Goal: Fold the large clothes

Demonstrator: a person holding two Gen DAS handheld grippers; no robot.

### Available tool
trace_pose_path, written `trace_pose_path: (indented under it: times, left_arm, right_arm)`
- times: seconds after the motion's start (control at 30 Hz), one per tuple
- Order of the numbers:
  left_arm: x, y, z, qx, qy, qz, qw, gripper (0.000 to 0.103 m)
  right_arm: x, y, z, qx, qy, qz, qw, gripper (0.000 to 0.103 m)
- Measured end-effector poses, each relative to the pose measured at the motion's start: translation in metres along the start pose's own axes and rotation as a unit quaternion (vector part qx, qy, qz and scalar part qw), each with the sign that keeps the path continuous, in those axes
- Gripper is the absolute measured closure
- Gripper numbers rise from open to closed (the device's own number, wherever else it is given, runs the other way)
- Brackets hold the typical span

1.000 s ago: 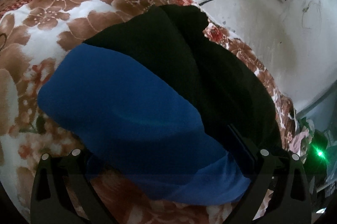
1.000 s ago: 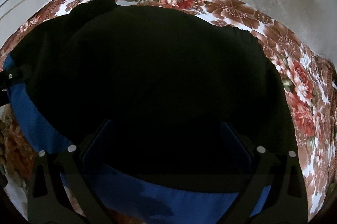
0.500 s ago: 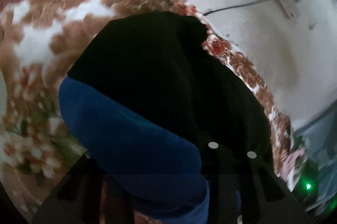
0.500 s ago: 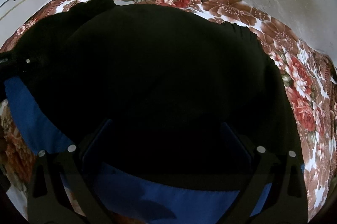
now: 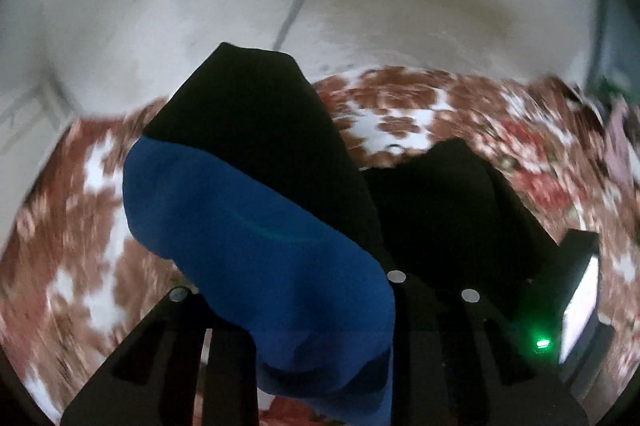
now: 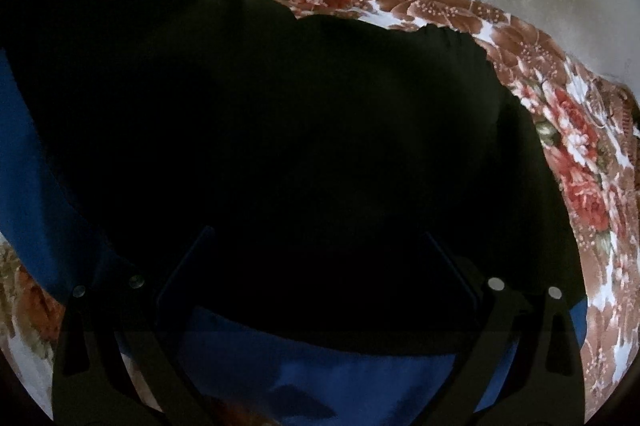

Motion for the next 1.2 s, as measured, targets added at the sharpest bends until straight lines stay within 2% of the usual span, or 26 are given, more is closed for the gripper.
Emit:
trace_pose_path:
  times: [0.17,0.27,0.33,0.47,0.53,0.73,0.9,1.0,1.1,1.2]
  left_arm:
    - [0.057,0.010,-0.016,0.017,-0.095,0.013,0.9952,0.083]
    - [0.083,0.019,-0.028,0.033,-0.120,0.024,0.9919,0.083]
    - [0.096,0.021,-0.036,0.040,-0.133,0.024,0.9899,0.084]
    - [0.129,0.019,-0.044,0.042,-0.165,0.028,0.9850,0.084]
    - [0.147,0.015,-0.042,0.038,-0.182,0.028,0.9822,0.084]
    - [0.202,-0.005,-0.021,0.016,-0.243,0.025,0.9697,0.084]
    - [0.247,-0.021,0.002,0.005,-0.304,0.024,0.9524,0.084]
    - [0.272,-0.029,0.020,-0.001,-0.349,0.023,0.9367,0.084]
    - [0.295,-0.038,0.046,-0.010,-0.412,0.026,0.9106,0.083]
    - [0.310,-0.049,0.078,-0.029,-0.480,0.029,0.8765,0.083]
  right_arm:
    - [0.010,0.001,-0.002,-0.019,-0.010,-0.036,0.999,0.005]
    - [0.028,0.015,-0.001,-0.017,-0.061,-0.058,0.996,0.005]
    - [0.039,0.031,0.004,-0.012,-0.072,-0.054,0.996,0.005]
    - [0.078,0.078,0.019,0.007,-0.067,0.027,0.997,0.005]
    - [0.103,0.095,0.032,0.000,-0.065,0.069,0.995,0.005]
    - [0.183,0.111,0.068,-0.029,-0.122,0.103,0.987,0.005]
    - [0.238,0.128,0.087,-0.031,-0.155,0.130,0.979,0.005]
    - [0.265,0.137,0.091,-0.026,-0.172,0.140,0.975,0.005]
    - [0.284,0.142,0.093,-0.026,-0.178,0.145,0.973,0.005]
    - [0.296,0.146,0.097,-0.027,-0.172,0.147,0.974,0.005]
Point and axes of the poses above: each gripper's, at about its wrist camera, not at the fingertips, and y roughly against the way its jaws point, x to its right, z to its underside, the point moved 4 cm from there along -y, roughly the way its jaws point, and after that the axes turned 4 degrees about x, right-handed, at the moved point
